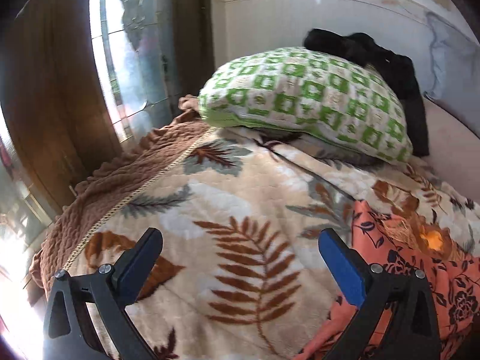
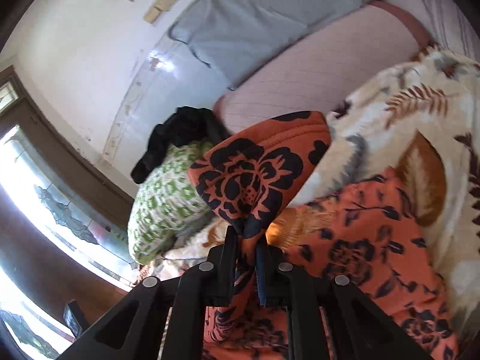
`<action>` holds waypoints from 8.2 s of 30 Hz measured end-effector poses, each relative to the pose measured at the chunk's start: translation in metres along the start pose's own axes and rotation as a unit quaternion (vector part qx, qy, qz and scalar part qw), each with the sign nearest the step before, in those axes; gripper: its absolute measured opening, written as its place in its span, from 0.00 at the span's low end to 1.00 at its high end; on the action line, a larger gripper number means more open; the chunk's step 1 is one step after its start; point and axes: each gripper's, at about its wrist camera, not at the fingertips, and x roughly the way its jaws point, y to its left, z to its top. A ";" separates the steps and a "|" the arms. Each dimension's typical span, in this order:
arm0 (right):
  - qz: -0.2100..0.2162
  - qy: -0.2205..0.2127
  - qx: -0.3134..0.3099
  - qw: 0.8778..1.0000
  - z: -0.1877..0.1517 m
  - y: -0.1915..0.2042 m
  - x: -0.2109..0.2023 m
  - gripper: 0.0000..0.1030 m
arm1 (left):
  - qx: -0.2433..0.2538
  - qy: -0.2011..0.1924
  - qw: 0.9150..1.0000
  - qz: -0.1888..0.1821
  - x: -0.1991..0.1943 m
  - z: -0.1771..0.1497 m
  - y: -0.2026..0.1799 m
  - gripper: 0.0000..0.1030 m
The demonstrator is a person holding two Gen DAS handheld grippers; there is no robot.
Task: Fold small clothes
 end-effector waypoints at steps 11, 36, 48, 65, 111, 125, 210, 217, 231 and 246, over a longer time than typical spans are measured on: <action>-0.112 -0.022 0.074 0.991 -0.014 -0.105 -0.050 0.70 | 0.134 0.092 0.987 -0.014 0.036 -0.048 -0.086 1.00; -0.164 0.161 -0.044 0.972 -0.038 -0.065 0.058 0.49 | 0.146 0.116 0.982 0.001 0.051 -0.054 -0.081 1.00; -0.186 0.162 -0.147 0.958 -0.072 -0.043 0.009 0.50 | 0.162 0.019 0.986 -0.029 -0.002 -0.042 -0.091 1.00; -0.118 0.108 -0.098 0.982 -0.103 -0.024 -0.130 0.62 | 0.118 -0.051 0.986 -0.110 -0.129 -0.057 -0.064 1.00; -0.064 0.088 -0.114 0.987 -0.163 0.026 -0.256 0.72 | 0.128 -0.102 0.982 -0.099 -0.283 -0.083 0.015 1.00; -0.108 0.109 -0.060 0.986 -0.159 -0.036 -0.254 0.72 | 0.164 0.051 0.983 -0.073 -0.182 -0.173 0.045 1.00; 0.007 0.154 -0.048 0.987 -0.167 -0.077 -0.205 0.10 | 0.094 0.166 0.933 -0.306 -0.134 -0.184 0.077 0.06; 0.108 0.112 0.046 0.987 -0.138 -0.087 -0.211 0.10 | 0.075 0.130 0.923 -0.354 -0.153 -0.127 0.078 0.06; 0.107 0.056 0.217 0.969 0.001 -0.126 -0.064 0.10 | 0.018 0.157 0.928 -0.338 0.000 0.002 -0.018 0.06; 0.129 -0.013 0.320 0.939 0.059 -0.194 -0.004 0.84 | -0.148 0.056 0.933 -0.324 0.068 0.012 -0.015 0.27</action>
